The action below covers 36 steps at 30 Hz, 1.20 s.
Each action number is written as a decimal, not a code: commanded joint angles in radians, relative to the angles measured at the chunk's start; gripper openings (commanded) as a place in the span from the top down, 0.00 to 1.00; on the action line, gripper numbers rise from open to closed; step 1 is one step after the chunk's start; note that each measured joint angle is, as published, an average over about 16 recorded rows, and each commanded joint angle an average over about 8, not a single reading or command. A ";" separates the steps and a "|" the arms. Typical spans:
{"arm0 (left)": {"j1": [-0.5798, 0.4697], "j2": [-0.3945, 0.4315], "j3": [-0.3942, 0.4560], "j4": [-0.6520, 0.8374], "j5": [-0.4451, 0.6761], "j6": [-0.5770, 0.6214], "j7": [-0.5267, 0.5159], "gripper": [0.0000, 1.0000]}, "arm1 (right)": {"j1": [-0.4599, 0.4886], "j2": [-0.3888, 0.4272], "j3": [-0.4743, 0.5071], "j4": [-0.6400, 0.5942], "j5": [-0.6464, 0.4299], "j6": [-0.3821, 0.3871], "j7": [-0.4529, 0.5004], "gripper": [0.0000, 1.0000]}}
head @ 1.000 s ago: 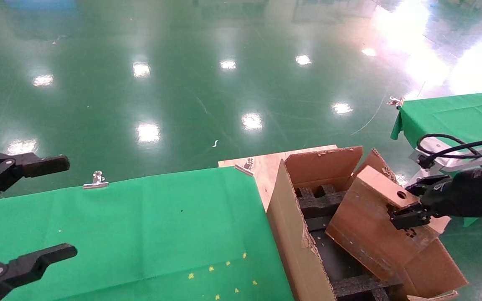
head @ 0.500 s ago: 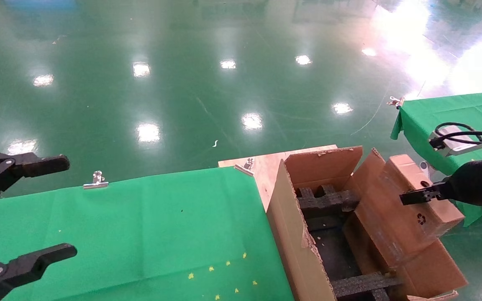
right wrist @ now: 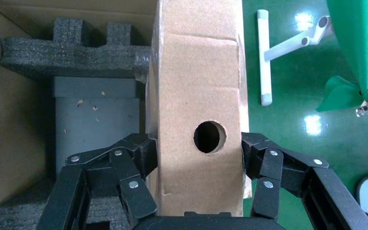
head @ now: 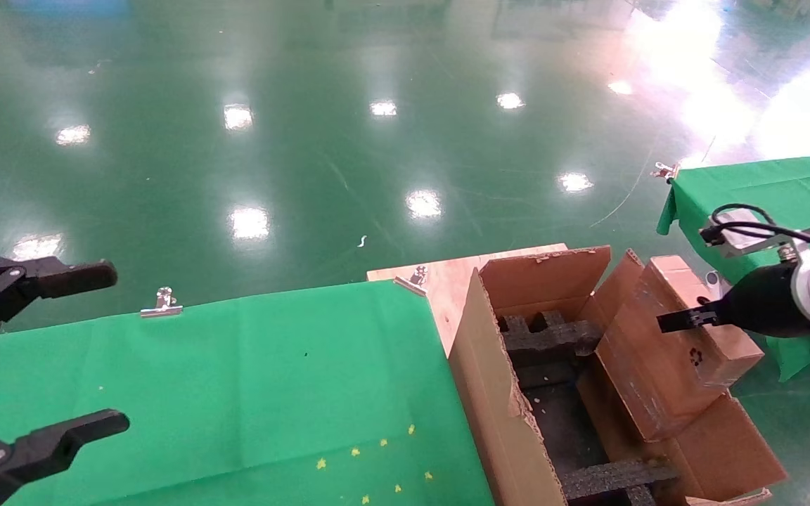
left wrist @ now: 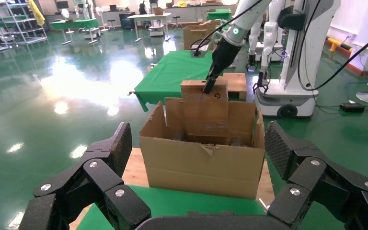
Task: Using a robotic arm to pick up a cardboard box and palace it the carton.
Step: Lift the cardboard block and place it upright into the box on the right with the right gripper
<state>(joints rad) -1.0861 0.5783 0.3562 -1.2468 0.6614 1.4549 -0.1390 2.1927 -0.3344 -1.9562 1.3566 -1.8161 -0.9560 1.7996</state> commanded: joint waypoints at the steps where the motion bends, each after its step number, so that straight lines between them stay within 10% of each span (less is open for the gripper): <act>1: 0.000 0.000 0.000 0.000 0.000 0.000 0.000 0.00 | -0.010 -0.005 -0.004 0.001 -0.004 0.012 0.007 1.00; 36: 0.000 0.000 0.000 0.000 0.000 0.000 0.000 0.00 | -0.318 -0.108 -0.085 -0.033 -0.293 0.320 0.318 1.00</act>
<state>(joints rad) -1.0861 0.5782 0.3564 -1.2468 0.6613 1.4548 -0.1389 1.8759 -0.4434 -2.0413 1.3224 -2.1030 -0.6378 2.1134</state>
